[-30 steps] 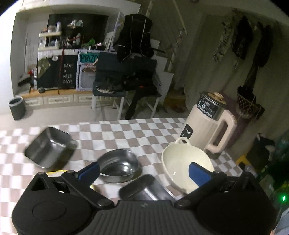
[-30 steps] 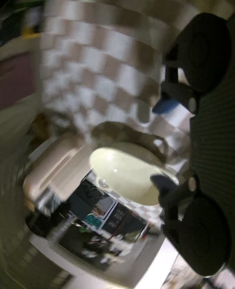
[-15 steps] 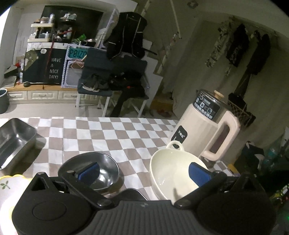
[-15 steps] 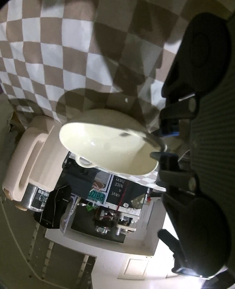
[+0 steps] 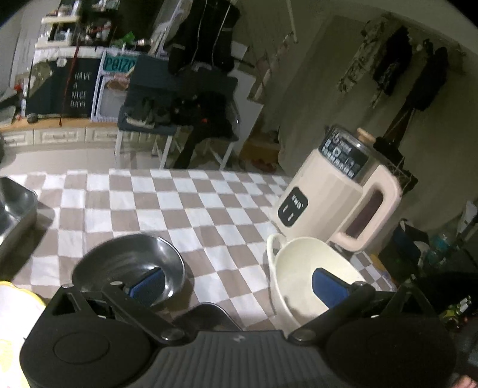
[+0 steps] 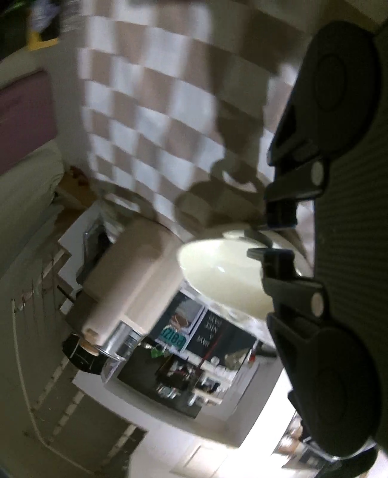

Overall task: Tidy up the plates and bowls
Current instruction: 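Close the left gripper on the bowl rim while the right gripper grips its handle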

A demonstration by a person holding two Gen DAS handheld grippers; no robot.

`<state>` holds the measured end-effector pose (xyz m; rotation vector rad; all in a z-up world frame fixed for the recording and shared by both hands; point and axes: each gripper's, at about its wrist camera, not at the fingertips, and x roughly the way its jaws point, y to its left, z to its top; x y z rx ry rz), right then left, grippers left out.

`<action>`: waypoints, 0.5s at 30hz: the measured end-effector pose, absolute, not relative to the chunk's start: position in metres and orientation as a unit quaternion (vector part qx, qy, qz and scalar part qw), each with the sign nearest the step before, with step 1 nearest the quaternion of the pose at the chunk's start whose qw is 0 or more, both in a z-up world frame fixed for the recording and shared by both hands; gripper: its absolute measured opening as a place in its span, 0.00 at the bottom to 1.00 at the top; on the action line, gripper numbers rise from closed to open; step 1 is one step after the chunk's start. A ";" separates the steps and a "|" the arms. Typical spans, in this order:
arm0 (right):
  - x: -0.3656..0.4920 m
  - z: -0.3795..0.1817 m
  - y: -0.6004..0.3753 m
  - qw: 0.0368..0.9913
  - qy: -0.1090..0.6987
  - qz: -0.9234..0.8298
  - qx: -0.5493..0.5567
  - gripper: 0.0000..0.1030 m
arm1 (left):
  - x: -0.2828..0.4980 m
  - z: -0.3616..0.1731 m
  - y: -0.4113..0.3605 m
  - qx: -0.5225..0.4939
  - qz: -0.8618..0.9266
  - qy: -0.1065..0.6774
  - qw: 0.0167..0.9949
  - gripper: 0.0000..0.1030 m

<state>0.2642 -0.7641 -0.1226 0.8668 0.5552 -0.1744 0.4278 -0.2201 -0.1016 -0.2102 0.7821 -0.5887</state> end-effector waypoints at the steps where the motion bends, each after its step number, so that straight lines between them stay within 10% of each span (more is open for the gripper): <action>1: 0.268 -0.119 -0.769 0.872 0.267 -0.090 0.401 0.12 | 0.430 -0.104 -0.222 -0.105 -0.282 0.380 0.875 1.00; 11: 0.290 -0.107 -0.788 0.892 0.274 -0.118 0.339 0.08 | 0.470 -0.109 -0.256 -0.144 -0.342 0.405 0.836 1.00; 15: 0.287 -0.104 -0.787 0.886 0.276 -0.119 0.352 0.25 | 0.481 -0.115 -0.273 -0.132 -0.353 0.417 0.827 1.00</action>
